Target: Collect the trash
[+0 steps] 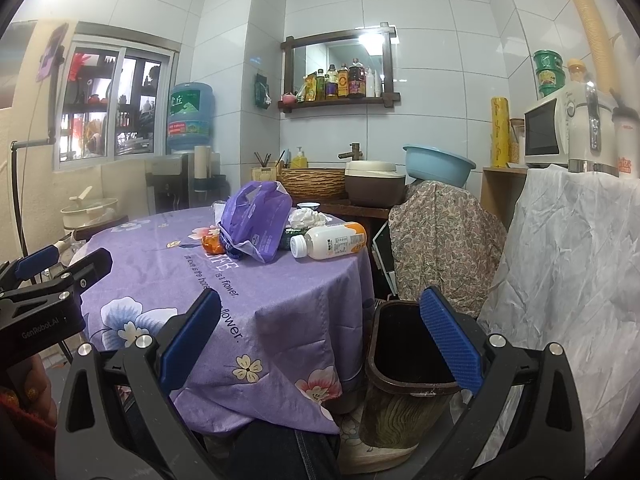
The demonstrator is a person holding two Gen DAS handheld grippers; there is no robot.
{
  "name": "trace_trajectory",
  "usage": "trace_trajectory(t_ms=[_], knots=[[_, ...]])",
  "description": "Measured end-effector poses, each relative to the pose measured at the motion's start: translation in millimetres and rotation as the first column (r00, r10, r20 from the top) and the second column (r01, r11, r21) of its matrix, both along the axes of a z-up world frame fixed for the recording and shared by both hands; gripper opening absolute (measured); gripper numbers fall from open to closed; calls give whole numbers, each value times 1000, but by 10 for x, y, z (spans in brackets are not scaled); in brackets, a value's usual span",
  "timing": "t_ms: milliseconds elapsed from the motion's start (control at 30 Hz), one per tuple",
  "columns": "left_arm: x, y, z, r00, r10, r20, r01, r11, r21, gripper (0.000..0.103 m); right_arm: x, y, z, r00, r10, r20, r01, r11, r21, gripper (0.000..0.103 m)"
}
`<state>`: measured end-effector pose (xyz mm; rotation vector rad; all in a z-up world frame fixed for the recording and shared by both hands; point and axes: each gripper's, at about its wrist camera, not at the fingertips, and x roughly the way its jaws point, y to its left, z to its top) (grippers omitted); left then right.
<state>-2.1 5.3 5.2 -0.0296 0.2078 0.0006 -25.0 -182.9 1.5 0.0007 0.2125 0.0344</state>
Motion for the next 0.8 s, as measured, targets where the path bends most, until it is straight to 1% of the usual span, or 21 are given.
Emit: trace_trajectory(t_ms=[433,500,533,633,733,800], knots=[[4,2,8,1000,-1,-3,1,1000,0,98,5,10,-14,1000,2,-5,-2,1000,0,98],[25,60,-25,1000,-2,-5,2,1000,0,98,8,20,-30,1000,4,-8,-4,1000,-1,98],[34,132,-158,1000,1,-9,-1,1000,-1,98,13,23,-42,1000,5,-11,-5,1000,-1,98],[59,148,-198,1000,-4,-16,4,1000,3,98,63,29,-83,1000,11,-28,-11,1000,-2,98],[141,124,-255,999,-25,-42,26,1000,17,98,166,44,-157,997,35,-63,-35,999,-2,98],[269,89,-295,995,-40,-90,43,999,30,98,278,45,-215,994,55,-91,-54,998,8,98]])
